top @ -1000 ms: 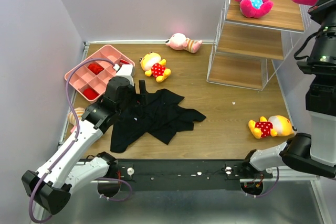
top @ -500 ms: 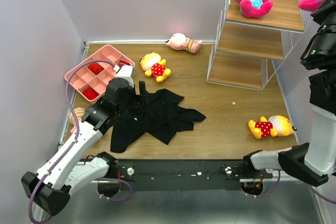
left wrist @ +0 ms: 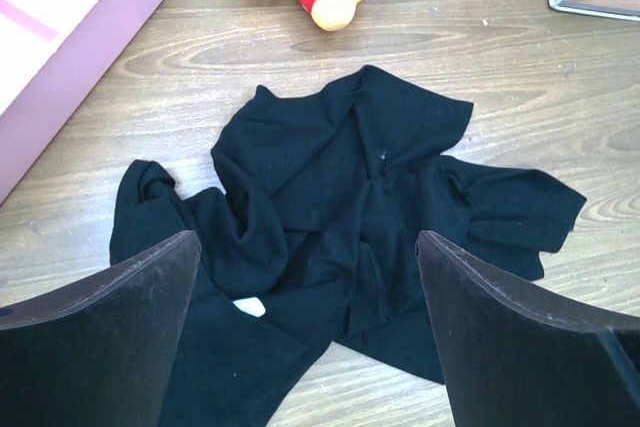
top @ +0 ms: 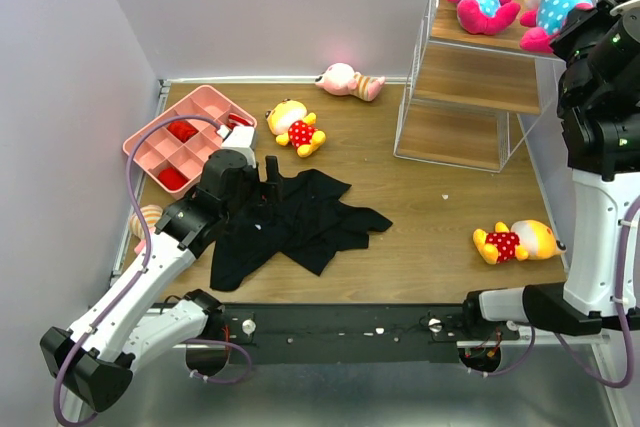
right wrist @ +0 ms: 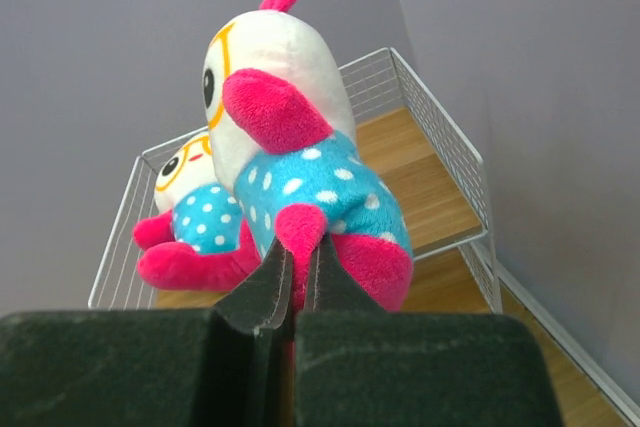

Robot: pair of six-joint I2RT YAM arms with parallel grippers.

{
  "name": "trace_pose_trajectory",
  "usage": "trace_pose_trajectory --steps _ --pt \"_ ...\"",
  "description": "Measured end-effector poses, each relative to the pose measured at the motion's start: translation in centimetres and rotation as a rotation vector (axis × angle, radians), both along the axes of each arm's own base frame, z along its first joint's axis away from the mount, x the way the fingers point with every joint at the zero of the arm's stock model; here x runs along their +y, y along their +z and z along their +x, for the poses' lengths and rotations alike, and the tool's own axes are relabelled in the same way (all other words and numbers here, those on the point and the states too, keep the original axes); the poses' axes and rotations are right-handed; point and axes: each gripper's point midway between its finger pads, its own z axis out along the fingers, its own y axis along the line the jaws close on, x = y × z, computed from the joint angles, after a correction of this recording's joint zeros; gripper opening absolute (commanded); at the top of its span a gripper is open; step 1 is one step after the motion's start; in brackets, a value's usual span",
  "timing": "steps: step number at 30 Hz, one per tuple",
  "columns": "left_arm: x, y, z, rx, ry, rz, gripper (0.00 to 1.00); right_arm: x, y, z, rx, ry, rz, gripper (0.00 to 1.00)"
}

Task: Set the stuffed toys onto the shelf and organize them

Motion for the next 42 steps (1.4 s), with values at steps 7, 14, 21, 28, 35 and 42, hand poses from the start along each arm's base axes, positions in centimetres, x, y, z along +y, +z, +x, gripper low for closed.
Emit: trace_pose_trajectory --steps 7,14,21,28,35,42 --pt "-0.2 0.0 -0.1 0.002 -0.014 -0.002 0.99 -1.1 -1.4 0.9 0.017 0.019 0.035 0.01" --pt "-0.4 0.0 -0.2 0.004 -0.020 -0.004 0.99 -2.1 -1.8 1.4 0.018 0.023 0.056 0.01" --pt "-0.5 -0.1 -0.3 0.006 -0.030 -0.008 0.99 -3.3 -3.5 3.5 0.048 0.025 0.091 0.01" --pt "-0.7 -0.1 -0.3 0.010 -0.037 -0.010 0.99 -3.9 -6.4 7.0 0.102 0.087 0.172 0.01" --pt "-0.7 -0.2 -0.3 0.012 -0.039 -0.010 0.99 -4.4 -7.3 8.1 0.087 0.139 0.271 0.25" --pt "-0.8 -0.2 -0.3 0.013 -0.044 -0.010 0.99 -3.7 -7.1 8.7 0.063 0.188 0.323 0.49"
